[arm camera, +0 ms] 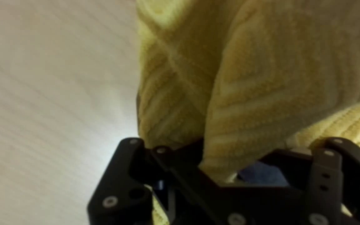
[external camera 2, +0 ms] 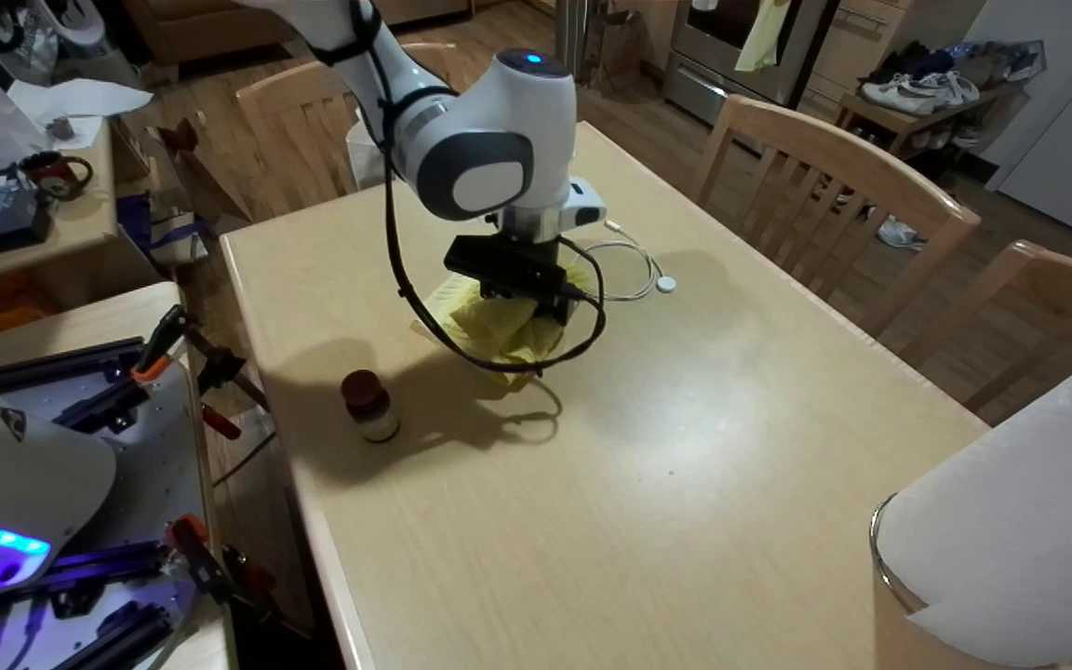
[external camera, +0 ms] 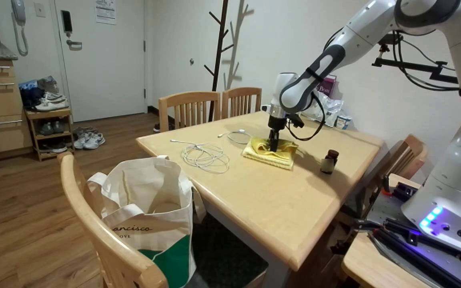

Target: Wipe the table with the yellow towel.

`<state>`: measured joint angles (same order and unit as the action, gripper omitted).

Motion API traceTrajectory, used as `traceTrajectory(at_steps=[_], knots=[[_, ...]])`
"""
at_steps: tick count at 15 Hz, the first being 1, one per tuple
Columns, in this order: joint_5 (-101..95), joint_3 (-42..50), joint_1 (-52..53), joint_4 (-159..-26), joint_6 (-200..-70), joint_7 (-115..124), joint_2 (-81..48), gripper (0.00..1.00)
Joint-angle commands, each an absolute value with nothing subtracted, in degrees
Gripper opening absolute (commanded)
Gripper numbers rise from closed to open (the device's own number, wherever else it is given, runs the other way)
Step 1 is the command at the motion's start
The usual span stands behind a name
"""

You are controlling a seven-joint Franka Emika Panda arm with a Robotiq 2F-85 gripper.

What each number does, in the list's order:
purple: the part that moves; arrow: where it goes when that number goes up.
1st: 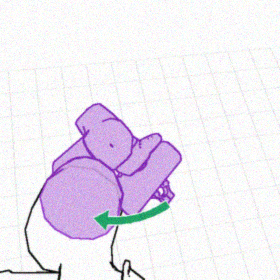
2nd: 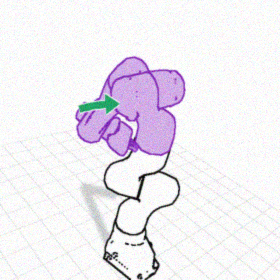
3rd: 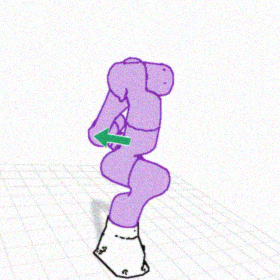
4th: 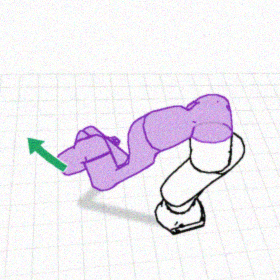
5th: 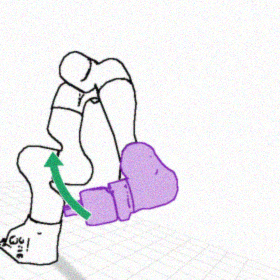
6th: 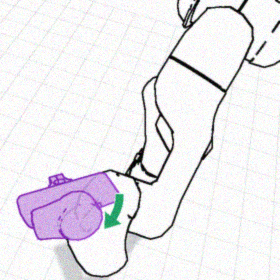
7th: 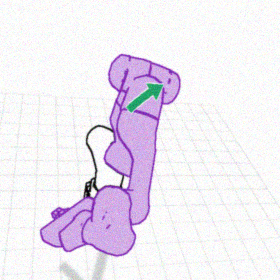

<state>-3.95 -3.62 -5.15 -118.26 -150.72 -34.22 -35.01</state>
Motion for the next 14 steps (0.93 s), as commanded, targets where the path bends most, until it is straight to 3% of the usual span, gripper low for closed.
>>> traceTrajectory(at_steps=[1,6,14], knots=[[-4.4,0.2,-9.2,-115.8,-151.4,-29.5,-37.3,0.06],[-0.3,-2.9,-14.9,-114.4,-147.8,-29.7,-37.5,0.06],[-0.9,-13.6,-9.5,-120.9,-143.8,-33.6,-36.4,0.06]])
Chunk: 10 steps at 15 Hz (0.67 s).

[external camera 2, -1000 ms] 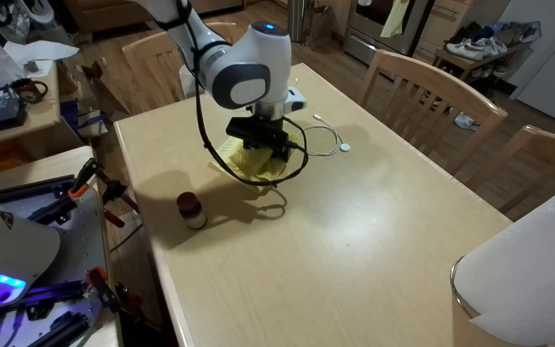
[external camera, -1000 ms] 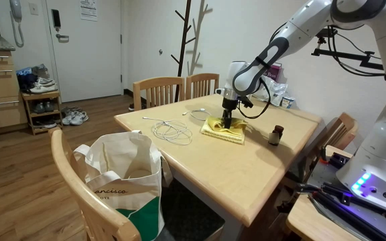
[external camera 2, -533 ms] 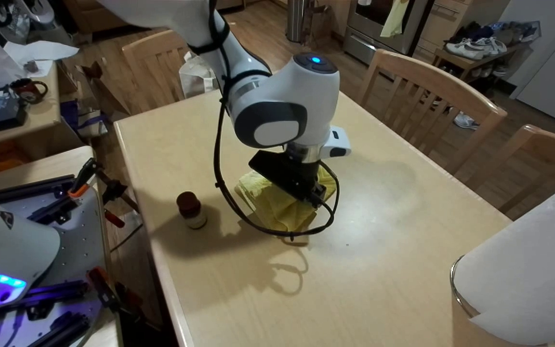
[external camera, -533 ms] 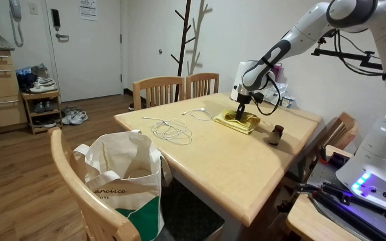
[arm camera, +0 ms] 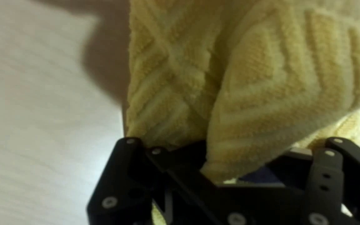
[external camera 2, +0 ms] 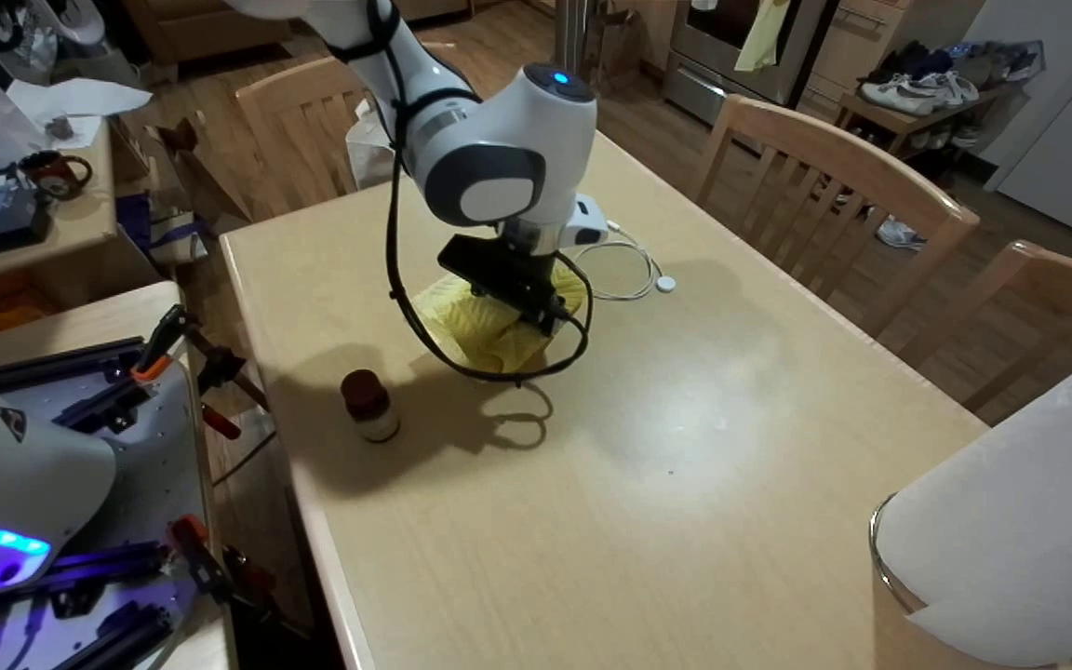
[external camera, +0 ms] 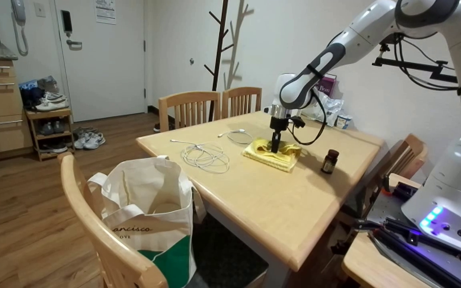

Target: Wipe the table with the yellow towel.

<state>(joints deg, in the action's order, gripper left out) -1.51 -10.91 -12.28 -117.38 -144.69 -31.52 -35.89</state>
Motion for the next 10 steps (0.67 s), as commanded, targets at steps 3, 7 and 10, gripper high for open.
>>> traceTrajectory(at_steps=[3,7,10], knots=[[-1.5,-14.6,-6.5,-120.2,-140.3,-34.0,-36.5,0.06],[-4.7,-11.6,-2.4,-120.2,-140.1,-30.9,-34.4,0.06],[-5.2,-11.0,-1.3,-120.4,-139.8,-30.8,-33.4,0.06]])
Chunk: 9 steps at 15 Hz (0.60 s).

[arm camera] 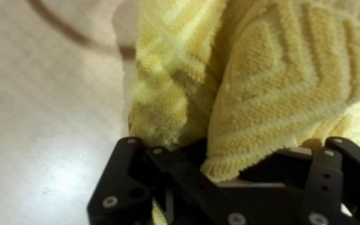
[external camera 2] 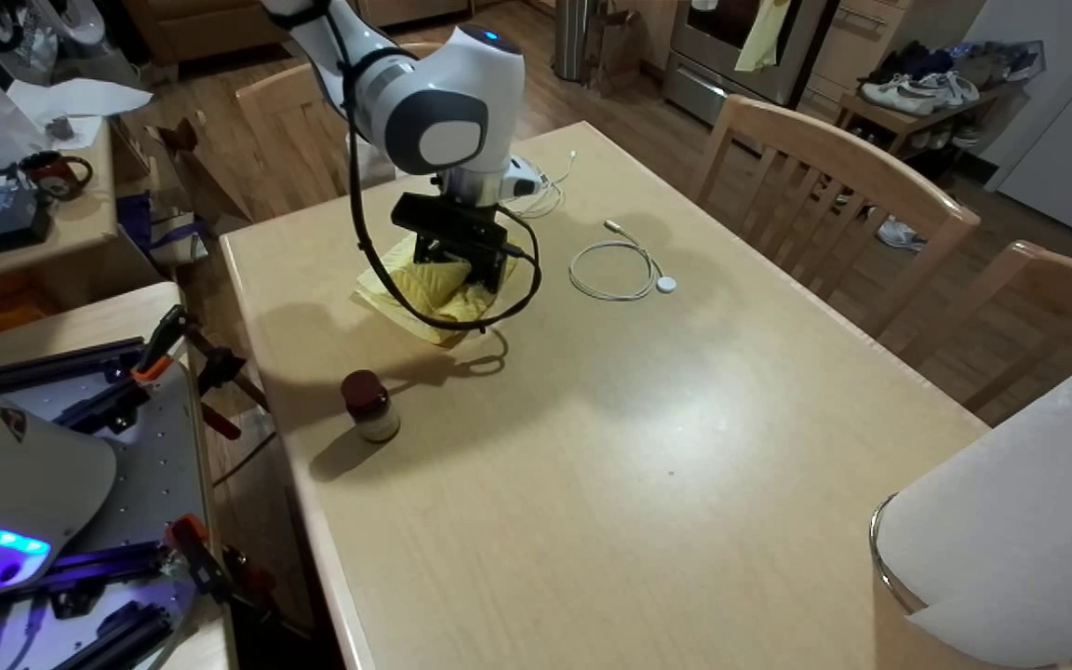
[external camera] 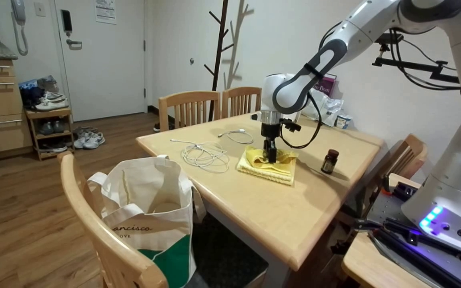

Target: Wipe the table with the yellow towel.

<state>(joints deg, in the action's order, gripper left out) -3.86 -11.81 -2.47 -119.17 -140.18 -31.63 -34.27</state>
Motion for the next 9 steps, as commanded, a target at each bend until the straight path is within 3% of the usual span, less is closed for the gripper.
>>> traceTrajectory(at_steps=[1,5,6,9], knots=[[-5.2,-11.0,-1.2,-120.5,-139.6,-30.9,-33.3,0.06],[-3.4,-12.1,-2.2,-120.8,-138.1,-31.9,-31.8,0.09],[-3.2,-12.2,-2.4,-121.4,-138.3,-31.9,-30.6,0.33],[-2.0,-13.1,-3.4,-123.4,-137.8,-33.1,-25.2,0.42]])
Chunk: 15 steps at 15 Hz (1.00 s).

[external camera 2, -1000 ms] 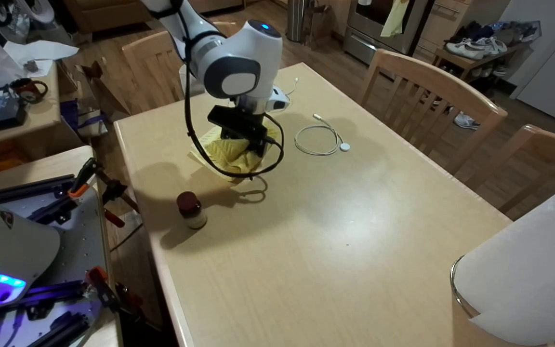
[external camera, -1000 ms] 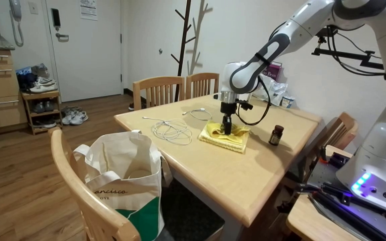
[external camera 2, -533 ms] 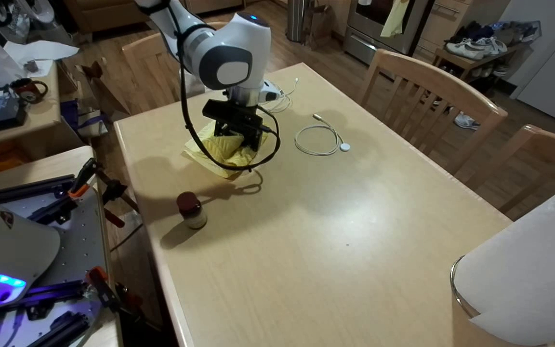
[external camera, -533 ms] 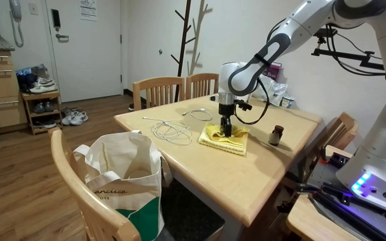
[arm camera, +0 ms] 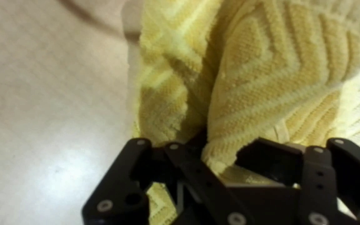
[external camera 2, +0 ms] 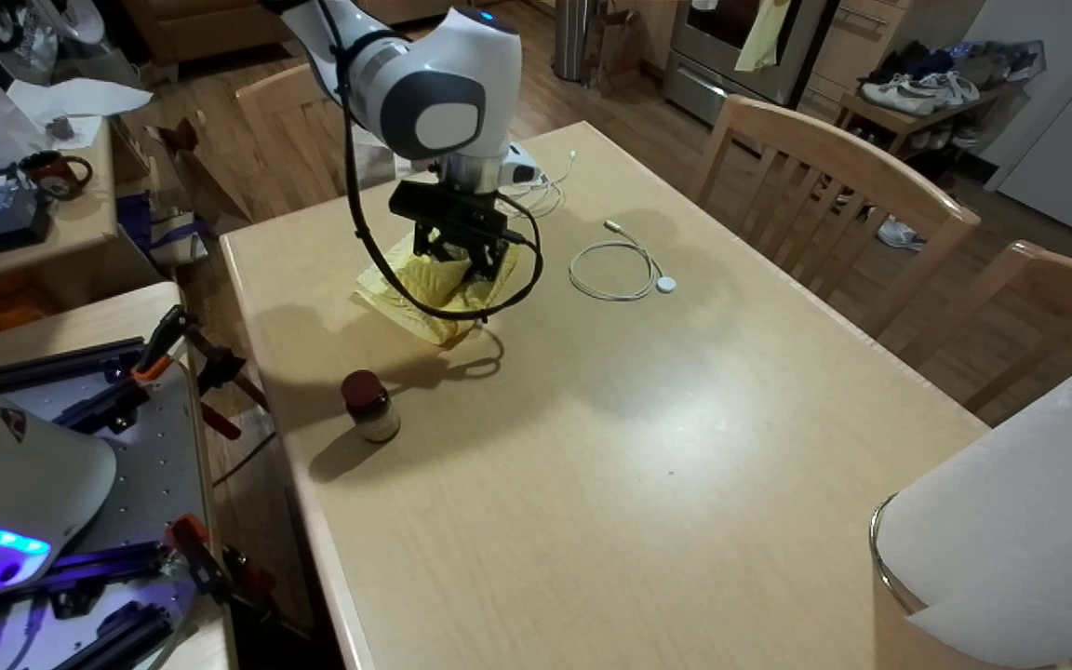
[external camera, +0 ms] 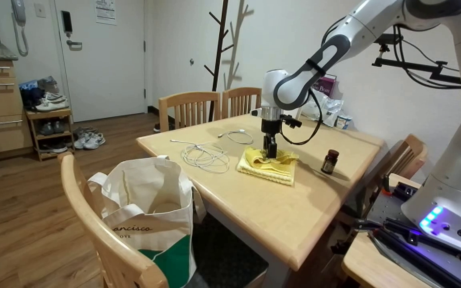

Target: Wipe the table with the yellow towel.

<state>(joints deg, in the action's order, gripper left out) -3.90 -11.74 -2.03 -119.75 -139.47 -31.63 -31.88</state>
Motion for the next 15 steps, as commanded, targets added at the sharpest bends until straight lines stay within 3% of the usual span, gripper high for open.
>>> traceTrajectory(at_steps=[1,9,10,11,13,15], knots=[[-1.0,-13.7,-3.7,-123.9,-136.3,-33.5,-22.2,0.49],[8.3,-10.3,-2.4,-123.6,-123.6,-37.4,-4.5,0.98],[5.7,-9.7,-0.7,-121.7,-125.4,-34.5,-7.9,1.0],[5.8,-9.1,-0.5,-121.7,-124.8,-34.7,-6.6,0.87],[5.8,-8.6,0.0,-121.7,-124.8,-34.6,-6.6,1.0],[5.8,-8.7,0.2,-121.7,-124.8,-34.6,-7.5,1.0]])
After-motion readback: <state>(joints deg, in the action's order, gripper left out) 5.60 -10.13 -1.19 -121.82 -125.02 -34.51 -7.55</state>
